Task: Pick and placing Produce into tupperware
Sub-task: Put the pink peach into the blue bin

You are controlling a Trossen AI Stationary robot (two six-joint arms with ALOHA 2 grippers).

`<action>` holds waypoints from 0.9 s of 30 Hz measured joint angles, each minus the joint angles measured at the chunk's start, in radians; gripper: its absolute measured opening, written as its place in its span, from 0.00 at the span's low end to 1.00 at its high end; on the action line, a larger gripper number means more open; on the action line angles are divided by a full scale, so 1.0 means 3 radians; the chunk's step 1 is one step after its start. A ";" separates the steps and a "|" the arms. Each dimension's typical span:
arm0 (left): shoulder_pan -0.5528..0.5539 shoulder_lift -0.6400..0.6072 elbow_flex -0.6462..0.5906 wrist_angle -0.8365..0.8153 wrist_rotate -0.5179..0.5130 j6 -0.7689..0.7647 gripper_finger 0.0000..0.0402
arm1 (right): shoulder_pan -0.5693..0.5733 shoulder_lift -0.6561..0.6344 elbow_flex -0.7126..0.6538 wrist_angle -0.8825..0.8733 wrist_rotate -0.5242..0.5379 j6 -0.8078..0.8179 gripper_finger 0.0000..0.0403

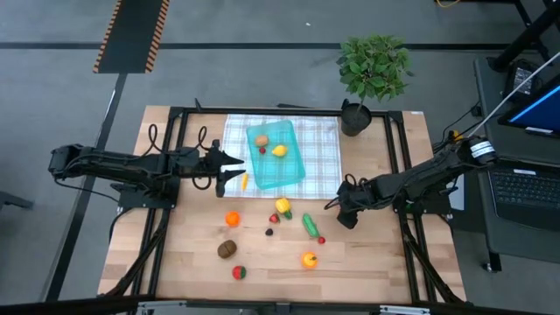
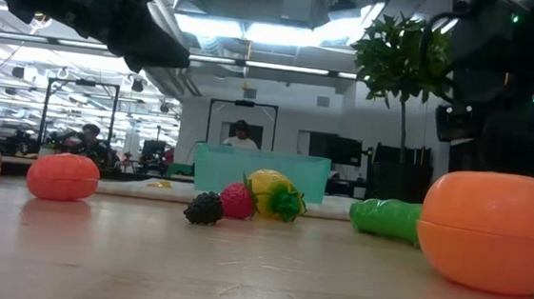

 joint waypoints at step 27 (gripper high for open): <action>0.0000 0.0003 0.0000 -0.0001 -0.0001 0.0000 0.27 | -0.0002 0.0230 0.0001 0.0129 0.0332 0.0349 0.52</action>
